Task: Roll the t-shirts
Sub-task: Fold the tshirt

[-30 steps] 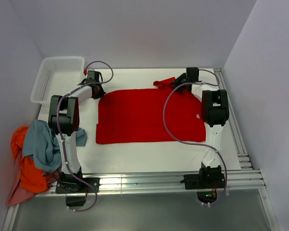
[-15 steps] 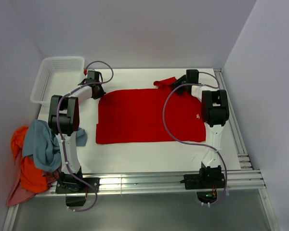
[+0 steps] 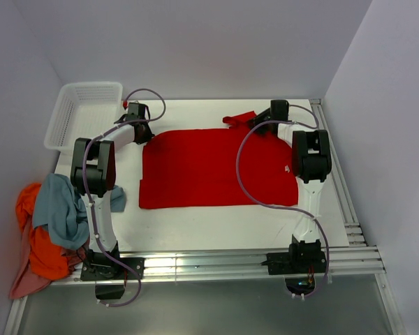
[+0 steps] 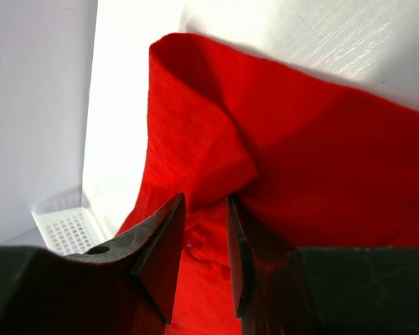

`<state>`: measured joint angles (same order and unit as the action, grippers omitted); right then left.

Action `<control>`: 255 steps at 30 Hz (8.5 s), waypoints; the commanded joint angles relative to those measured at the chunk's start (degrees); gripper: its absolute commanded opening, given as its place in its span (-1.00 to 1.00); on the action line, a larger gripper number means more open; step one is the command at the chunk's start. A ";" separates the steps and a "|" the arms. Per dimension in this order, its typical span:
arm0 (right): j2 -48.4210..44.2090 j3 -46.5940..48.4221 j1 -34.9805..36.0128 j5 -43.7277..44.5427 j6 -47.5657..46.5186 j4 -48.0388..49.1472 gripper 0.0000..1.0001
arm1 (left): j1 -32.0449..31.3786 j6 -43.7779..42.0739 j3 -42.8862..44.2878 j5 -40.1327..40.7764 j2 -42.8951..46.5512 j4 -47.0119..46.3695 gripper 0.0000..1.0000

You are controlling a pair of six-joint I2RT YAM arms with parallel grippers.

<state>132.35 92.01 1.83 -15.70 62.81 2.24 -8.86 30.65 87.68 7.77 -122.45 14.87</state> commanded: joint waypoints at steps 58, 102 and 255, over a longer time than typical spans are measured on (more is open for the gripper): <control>-16.42 4.67 -3.85 2.61 -5.85 -8.21 -1.00 | 0.16 -2.97 -3.12 -2.14 9.60 -5.81 -0.99; -47.35 -21.42 -3.67 9.38 -10.86 -12.87 -1.00 | 1.39 -3.14 -22.11 -2.32 21.47 -22.96 -0.99; -76.81 -78.29 9.86 15.62 -8.67 6.97 0.17 | -30.95 8.19 4.08 -16.73 -0.07 -17.69 -0.22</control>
<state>54.98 14.41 11.38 -1.45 53.25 3.55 -39.70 38.65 89.41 -7.99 -122.74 -1.85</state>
